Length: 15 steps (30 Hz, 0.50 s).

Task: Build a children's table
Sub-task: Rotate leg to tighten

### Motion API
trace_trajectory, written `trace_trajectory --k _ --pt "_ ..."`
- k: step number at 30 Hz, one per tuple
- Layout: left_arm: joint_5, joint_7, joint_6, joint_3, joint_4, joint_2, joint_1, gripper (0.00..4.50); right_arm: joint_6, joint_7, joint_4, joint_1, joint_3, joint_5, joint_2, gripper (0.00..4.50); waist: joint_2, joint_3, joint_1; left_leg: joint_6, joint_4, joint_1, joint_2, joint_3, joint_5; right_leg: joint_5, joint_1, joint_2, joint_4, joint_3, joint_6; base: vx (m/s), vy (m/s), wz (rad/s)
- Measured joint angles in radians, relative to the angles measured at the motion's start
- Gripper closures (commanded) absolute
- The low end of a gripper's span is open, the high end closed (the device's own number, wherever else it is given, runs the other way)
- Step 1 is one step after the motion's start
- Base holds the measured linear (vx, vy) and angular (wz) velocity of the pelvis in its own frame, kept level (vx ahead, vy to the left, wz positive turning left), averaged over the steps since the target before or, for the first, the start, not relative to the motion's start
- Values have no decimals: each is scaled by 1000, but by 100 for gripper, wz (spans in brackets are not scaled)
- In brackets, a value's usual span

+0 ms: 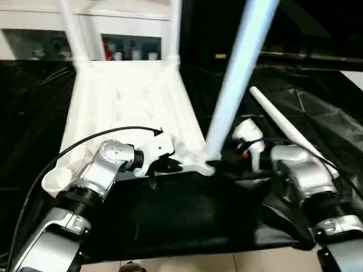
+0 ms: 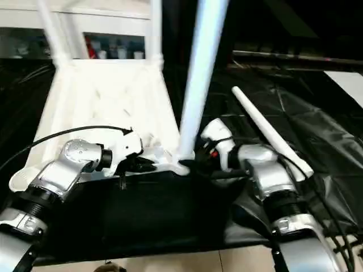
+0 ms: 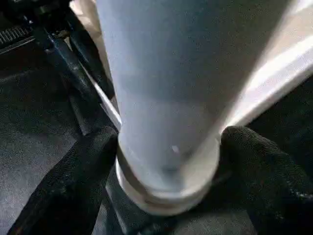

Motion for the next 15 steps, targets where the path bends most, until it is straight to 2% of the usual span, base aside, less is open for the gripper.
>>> trace_trajectory --k 7,15 --pt "3 0 0 0 -7 1 2 450 -9 -1 8 -2 8 -2 10 74 -2 1 0 0 0 0 0 1 0 0 0 0 0 0 0 0 0 0" --pt "6 -8 1 1 -21 9 11 450 -9 -3 27 -7 6 -3 17 151 -4 0 0 0 0 0 0 1 0 0 0 0 0 0 0 0 0 0"
